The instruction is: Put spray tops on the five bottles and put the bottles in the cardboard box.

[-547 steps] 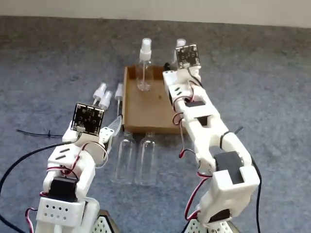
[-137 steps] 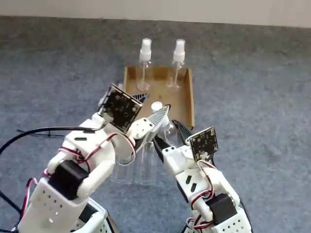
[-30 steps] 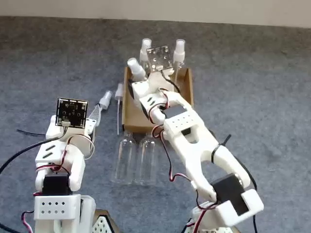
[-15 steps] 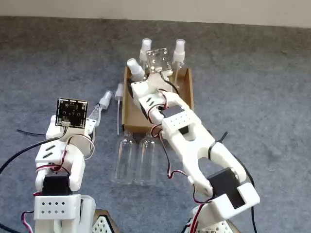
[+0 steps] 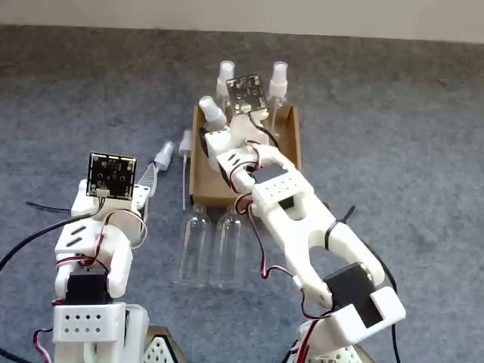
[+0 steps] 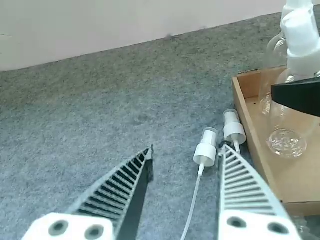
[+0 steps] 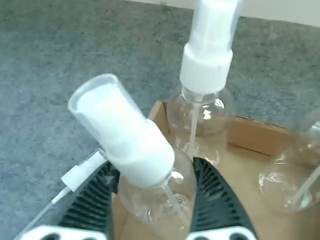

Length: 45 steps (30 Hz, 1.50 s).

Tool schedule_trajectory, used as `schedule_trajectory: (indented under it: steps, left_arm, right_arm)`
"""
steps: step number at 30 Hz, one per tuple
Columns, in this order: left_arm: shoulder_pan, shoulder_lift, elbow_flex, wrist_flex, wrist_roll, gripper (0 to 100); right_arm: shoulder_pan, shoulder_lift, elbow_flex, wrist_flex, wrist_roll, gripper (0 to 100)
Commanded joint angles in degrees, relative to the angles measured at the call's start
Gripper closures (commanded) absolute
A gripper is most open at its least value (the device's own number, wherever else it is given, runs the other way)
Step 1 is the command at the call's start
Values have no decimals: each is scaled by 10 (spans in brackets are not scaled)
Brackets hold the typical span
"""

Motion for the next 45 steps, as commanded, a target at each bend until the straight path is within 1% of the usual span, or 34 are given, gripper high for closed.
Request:
schedule_trajectory:
  steps: [1,6,8,14,23,29,34,37,45]
  left_arm:
    - [-7,3,-2,-14,1,808]
    - [-7,3,-2,-13,1,808]
    - [-7,3,-2,-13,1,808]
    - [-7,3,-2,-13,1,807]
    - [-7,3,-2,-13,1,807]
    - [-7,3,-2,-13,1,807]
    - [-7,3,-2,-13,1,807]
    - [-7,3,-2,-13,1,807]
    - [-7,3,-1,-13,1,807]
  right_arm:
    - [-8,-5,-10,8,1,985]
    - [-8,-5,-8,10,1,898]
    - [-12,-6,-7,11,1,879]
    - [-25,-8,-8,13,1,871]
    - [-22,-9,-10,13,1,870]
    - [-23,-9,-10,15,1,783]
    - [-24,-10,-12,31,1,781]
    - [-22,-10,-38,45,1,781]
    - [-22,-10,-177,151,1,779]
